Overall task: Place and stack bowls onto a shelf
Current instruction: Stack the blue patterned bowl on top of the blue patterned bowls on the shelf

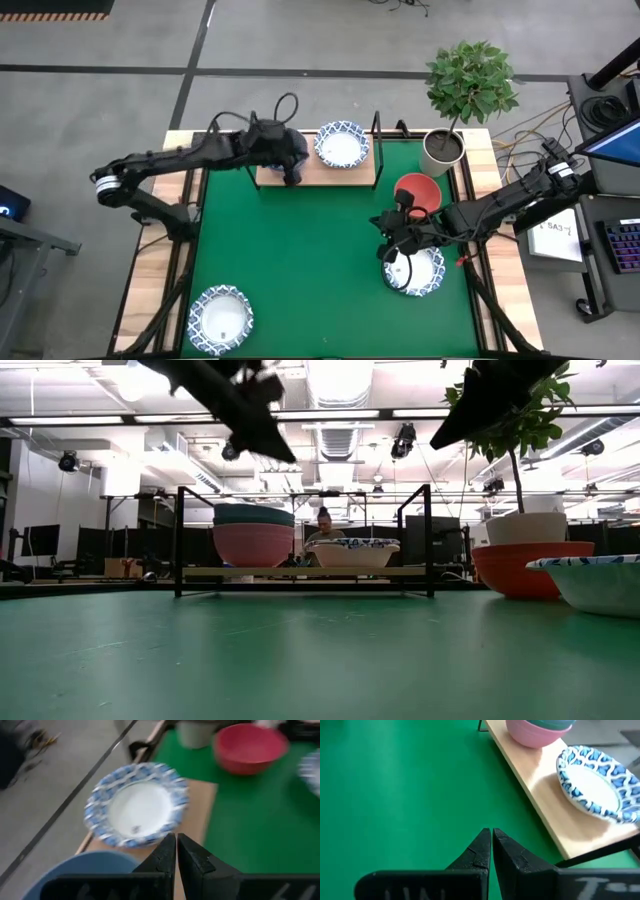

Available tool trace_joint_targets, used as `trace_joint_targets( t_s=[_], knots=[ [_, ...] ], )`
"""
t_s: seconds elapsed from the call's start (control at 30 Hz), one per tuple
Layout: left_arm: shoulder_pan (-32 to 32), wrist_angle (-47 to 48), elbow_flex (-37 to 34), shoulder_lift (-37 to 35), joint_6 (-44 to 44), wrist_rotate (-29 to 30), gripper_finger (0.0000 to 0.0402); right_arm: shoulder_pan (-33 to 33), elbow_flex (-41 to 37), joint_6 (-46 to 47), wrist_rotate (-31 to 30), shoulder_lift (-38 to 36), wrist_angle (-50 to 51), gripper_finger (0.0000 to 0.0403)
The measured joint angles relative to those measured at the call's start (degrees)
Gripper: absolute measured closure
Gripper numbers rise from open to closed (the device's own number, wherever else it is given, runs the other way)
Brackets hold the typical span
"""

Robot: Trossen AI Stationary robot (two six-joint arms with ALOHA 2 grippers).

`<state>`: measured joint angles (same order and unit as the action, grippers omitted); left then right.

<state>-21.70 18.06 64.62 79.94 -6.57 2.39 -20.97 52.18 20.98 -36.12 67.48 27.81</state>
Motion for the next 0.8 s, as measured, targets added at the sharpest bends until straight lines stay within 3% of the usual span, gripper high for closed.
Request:
trace_joint_targets(
  t_s=[0.43, 0.67, 0.8],
  knots=[
    [15.52, -4.74, -17.10, -20.13, 2.43, -0.13, 0.0401, 0.22, 0.00, 14.37, 2.14, 2.71, 0.16, 0.0394],
    [17.80, -11.27, -26.18, -26.20, 4.42, -0.05, 0.0402, 0.90, 1.91, 17.37, 13.86, 3.81, 0.50, 0.0394],
    [17.75, -13.37, -28.33, -27.28, 4.61, 0.15, 0.0402, 0.85, 5.00, 12.65, 21.14, 5.53, 6.97, 0.0394]
  ],
)
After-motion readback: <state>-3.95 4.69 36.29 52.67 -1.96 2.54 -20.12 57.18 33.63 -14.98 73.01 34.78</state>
